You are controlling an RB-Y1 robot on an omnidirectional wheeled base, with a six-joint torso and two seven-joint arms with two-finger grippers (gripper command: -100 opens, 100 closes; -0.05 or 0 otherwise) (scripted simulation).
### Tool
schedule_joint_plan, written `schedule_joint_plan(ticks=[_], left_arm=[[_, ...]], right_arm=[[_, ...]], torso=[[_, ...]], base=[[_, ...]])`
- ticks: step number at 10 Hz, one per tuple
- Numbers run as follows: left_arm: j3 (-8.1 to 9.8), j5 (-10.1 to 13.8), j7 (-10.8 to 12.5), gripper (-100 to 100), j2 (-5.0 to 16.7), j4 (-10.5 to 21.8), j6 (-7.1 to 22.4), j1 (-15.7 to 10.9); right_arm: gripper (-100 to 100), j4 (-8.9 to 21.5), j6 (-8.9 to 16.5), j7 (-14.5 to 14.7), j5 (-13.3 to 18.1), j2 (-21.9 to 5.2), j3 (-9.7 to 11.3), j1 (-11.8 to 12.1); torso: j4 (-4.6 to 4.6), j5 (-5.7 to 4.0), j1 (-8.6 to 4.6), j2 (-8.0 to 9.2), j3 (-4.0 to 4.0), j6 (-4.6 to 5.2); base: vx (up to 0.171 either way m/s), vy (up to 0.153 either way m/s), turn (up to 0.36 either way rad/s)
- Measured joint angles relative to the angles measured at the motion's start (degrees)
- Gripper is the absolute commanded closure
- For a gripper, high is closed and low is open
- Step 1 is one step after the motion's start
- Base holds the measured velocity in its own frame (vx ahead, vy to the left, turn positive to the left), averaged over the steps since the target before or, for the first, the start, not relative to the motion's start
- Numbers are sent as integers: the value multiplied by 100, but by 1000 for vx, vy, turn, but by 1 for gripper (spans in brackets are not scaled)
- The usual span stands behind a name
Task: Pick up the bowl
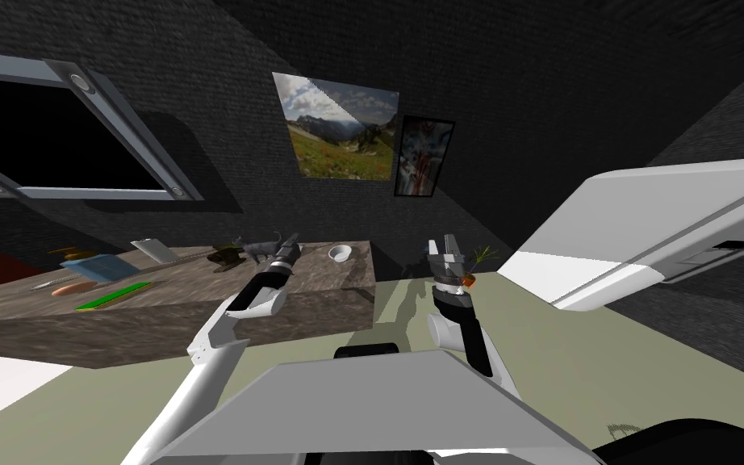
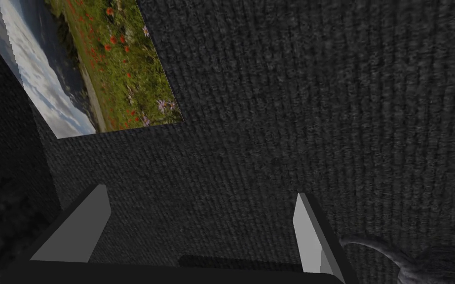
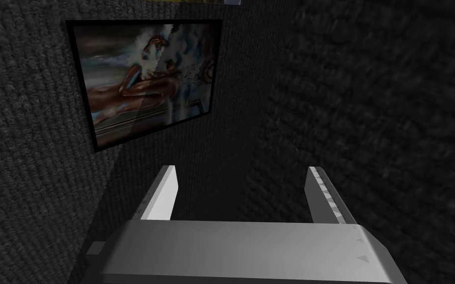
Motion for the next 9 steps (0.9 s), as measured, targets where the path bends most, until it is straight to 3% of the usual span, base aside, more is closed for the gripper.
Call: schedule_joint_plan(ticks=[9], left_arm=[[262,283,-230,-100,309,561,1346,-582]], right_arm=[[0,0,0,0,0,0,0,1]], torso=[[-1,1,6,-4,-2,-3]], base=[[-7,-15,-52]])
